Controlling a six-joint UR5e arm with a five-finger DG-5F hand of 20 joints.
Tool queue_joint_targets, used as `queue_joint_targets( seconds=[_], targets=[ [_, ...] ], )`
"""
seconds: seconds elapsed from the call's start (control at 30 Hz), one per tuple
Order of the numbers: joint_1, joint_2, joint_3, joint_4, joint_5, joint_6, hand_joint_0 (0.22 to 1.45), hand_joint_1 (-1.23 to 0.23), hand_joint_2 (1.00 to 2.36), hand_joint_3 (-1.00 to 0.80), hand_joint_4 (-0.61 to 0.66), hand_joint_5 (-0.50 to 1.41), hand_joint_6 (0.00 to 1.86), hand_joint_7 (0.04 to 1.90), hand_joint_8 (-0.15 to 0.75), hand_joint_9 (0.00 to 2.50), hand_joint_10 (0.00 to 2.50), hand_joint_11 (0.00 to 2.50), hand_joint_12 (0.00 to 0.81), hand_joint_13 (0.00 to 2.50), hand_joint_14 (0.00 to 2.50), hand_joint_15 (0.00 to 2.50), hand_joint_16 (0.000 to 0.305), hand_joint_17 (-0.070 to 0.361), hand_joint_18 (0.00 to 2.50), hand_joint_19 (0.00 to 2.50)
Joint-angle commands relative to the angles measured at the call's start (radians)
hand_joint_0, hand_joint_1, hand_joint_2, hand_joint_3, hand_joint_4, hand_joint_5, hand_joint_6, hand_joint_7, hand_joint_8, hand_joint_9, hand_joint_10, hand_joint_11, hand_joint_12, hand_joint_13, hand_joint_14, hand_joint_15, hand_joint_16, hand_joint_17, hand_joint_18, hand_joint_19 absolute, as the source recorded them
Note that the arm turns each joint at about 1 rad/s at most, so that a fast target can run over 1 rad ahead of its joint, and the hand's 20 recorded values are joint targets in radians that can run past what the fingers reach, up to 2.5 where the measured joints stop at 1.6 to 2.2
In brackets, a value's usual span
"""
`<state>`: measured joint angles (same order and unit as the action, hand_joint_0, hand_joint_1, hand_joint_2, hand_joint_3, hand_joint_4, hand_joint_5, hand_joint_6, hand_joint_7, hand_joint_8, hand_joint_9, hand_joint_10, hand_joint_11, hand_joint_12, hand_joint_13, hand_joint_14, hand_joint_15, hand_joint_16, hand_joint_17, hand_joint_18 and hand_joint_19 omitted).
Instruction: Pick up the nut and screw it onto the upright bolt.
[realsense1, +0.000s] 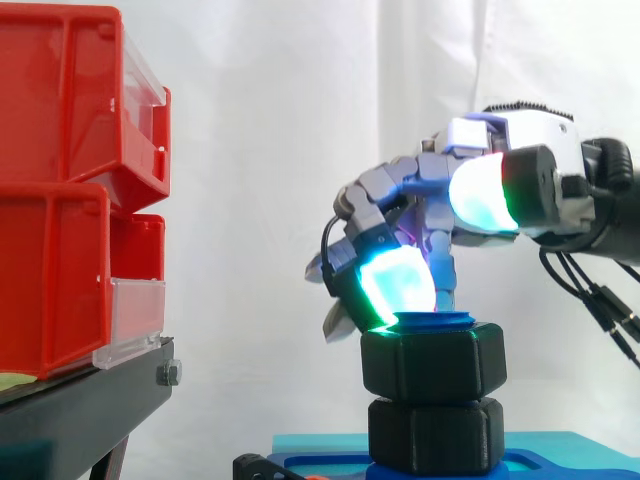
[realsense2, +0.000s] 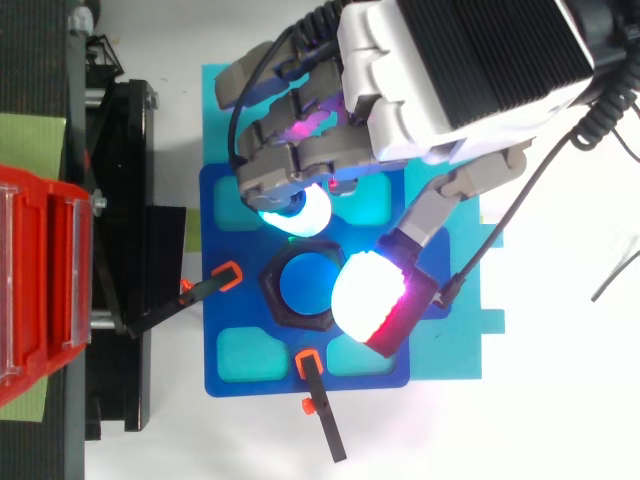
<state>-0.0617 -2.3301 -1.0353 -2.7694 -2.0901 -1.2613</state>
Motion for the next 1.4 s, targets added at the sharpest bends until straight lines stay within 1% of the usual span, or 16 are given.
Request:
queue_joint_targets(
  seconds=[0.0, 0.03, 0.13, 0.2, 0.23, 0.33, 0.4, 0.47, 0.53, 0.6, 0.67, 0.7, 0.73, 0.83, 1.0, 1.37],
  targets=[
    [-0.001, 0.0, 0.046, -0.058, -0.007, -0.006, 0.54, -0.26, 1.0, -0.5, 0.12, 0.04, 0.5, 1.47, 0.251, 1.5, 0.01, 0.2, 0.192, 0.94, 0.0, 0.02, 0.018, 0.041, 0.6, 0.08],
    [-0.001, 0.0, 0.057, -0.073, -0.007, -0.007, 0.54, -0.26, 1.0, -0.5, 0.12, 0.04, 0.5, 1.46, 0.25, 1.5, 0.01, 0.2, 0.191, 0.94, 0.0, 0.02, 0.018, 0.041, 0.59, 0.08],
    [0.005, 0.0, 0.061, -0.081, -0.004, -0.007, 0.54, -0.26, 1.0, -0.5, 0.14, 0.02, 0.5, 1.43, 0.253, 1.48, 0.01, 0.21, 0.193, 0.93, 0.0, 0.03, 0.019, 0.042, 0.59, 0.08],
    [0.006, 0.0, 0.061, -0.079, -0.002, -0.009, 0.54, -0.26, 1.0, -0.5, 0.2, -0.01, 0.51, 1.27, 0.254, 1.44, 0.01, 0.21, 0.201, 0.91, 0.0, 0.03, 0.019, 0.043, 0.58, 0.09],
    [0.008, 0.0, 0.061, -0.079, -0.002, -0.009, 0.54, -0.26, 1.0, -0.5, 0.19, -0.01, 0.51, 1.26, 0.254, 1.44, 0.01, 0.21, 0.201, 0.91, 0.0, 0.03, 0.019, 0.044, 0.58, 0.09],
    [0.014, 0.0, 0.06, -0.07, 0.012, -0.007, 0.54, -0.26, 1.0, -0.5, 0.25, -0.03, 0.5, 0.96, 0.229, 1.38, 0.01, 0.14, 0.196, 0.88, 0.0, 0.01, 0.021, 0.047, 0.57, 0.08],
    [0.022, -0.002, 0.06, -0.064, 0.025, -0.007, 0.54, -0.26, 1.0, -0.5, 0.24, -0.04, 0.5, 0.89, 0.227, 1.38, 0.0, 0.13, 0.198, 0.87, 0.0, 0.01, 0.021, 0.048, 0.56, 0.08],
    [0.023, -0.002, 0.057, -0.059, 0.031, -0.006, 0.53, -0.26, 1.0, -0.5, 0.23, -0.05, 0.5, 0.84, 0.231, 1.35, 0.0, 0.11, 0.201, 0.84, 0.0, 0.0, 0.022, 0.049, 0.54, 0.07],
    [0.033, -0.002, 0.041, -0.039, 0.042, 0.003, 0.53, -0.26, 1.0, -0.5, 0.22, -0.06, 0.5, 0.79, 0.232, 1.29, 0.0, 0.05, 0.202, 0.78, 0.0, 0.0, 0.022, 0.05, 0.48, 0.05],
    [0.043, -0.002, 0.021, -0.003, 0.058, 0.016, 0.53, -0.26, 1.0, -0.5, 0.22, -0.06, 0.5, 0.77, 0.227, 1.24, 0.0, 0.01, 0.208, 0.74, 0.0, 0.0, 0.023, 0.051, 0.46, 0.04],
    [0.045, -0.002, 0.017, 0.005, 0.059, 0.017, 0.52, -0.25, 1.0, -0.5, 0.22, -0.07, 0.5, 0.74, 0.223, 1.16, 0.0, 0.0, 0.21, 0.7, 0.0, 0.0, 0.023, 0.053, 0.42, 0.03],
    [0.057, -0.002, -0.009, 0.042, 0.065, 0.026, 0.51, -0.24, 1.0, -0.5, 0.21, -0.08, 0.5, 0.72, 0.22, 1.05, 0.0, 0.0, 0.225, 0.61, 0.0, 0.0, 0.024, 0.055, 0.32, 0.0],
    [0.062, -0.002, -0.022, 0.054, 0.073, 0.028, 0.51, -0.24, 1.0, -0.5, 0.21, -0.08, 0.5, 0.71, 0.224, 1.04, 0.0, 0.0, 0.226, 0.61, 0.0, 0.0, 0.024, 0.055, 0.31, 0.0],
    [0.069, -0.002, -0.032, 0.063, 0.088, 0.034, 0.5, -0.21, 1.0, -0.5, 0.2, -0.09, 0.5, 0.68, 0.215, 0.89, 0.0, 0.0, 0.247, 0.53, 0.0, 0.0, 0.025, 0.057, 0.2, 0.0],
    [0.075, -0.002, -0.032, 0.057, 0.088, 0.034, 0.49, -0.16, 1.0, -0.5, 0.19, -0.13, 0.5, 0.62, 0.197, 0.63, 0.0, 0.0, 0.268, 0.36, 0.0, 0.0, 0.028, 0.063, 0.0, 0.0],
    [0.077, -0.002, -0.034, 0.037, 0.088, 0.036, 0.49, -0.15, 1.0, -0.5, 0.14, -0.19, 0.5, 0.56, 0.19, 0.44, 0.0, 0.0, 0.262, 0.31, 0.0, 0.0, 0.026, 0.059, 0.0, 0.0]
  ],
)
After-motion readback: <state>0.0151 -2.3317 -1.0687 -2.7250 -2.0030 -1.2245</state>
